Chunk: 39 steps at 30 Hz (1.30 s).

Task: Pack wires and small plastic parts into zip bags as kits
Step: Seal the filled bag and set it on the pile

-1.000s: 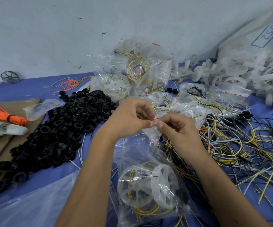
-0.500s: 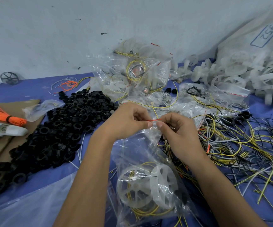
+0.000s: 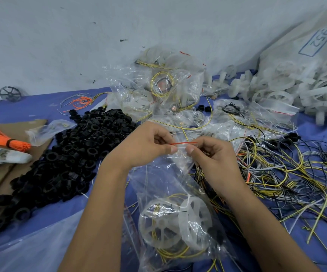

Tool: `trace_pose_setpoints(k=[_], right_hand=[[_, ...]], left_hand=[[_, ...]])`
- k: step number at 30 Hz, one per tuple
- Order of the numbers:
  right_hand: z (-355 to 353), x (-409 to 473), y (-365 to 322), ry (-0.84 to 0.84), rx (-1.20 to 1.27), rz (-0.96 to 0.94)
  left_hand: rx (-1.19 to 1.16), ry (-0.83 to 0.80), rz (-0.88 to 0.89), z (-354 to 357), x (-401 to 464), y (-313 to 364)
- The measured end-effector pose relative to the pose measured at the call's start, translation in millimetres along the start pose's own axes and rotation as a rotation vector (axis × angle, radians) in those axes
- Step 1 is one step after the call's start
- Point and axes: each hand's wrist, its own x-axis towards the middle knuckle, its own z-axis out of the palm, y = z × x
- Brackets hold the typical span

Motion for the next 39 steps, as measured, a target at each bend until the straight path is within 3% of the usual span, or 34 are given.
trace_pose_setpoints(k=[32, 39], right_hand=[[5.0, -3.0, -4.2, -0.106, 0.032, -0.038], [4.7, -1.4, 0.3, -0.011, 0.057, 0.020]], left_hand=[[0.089, -0.024, 0.038, 0.3, -1.9, 8.2], [0.086, 0.040, 0.051, 0.2, -2.4, 4.4]])
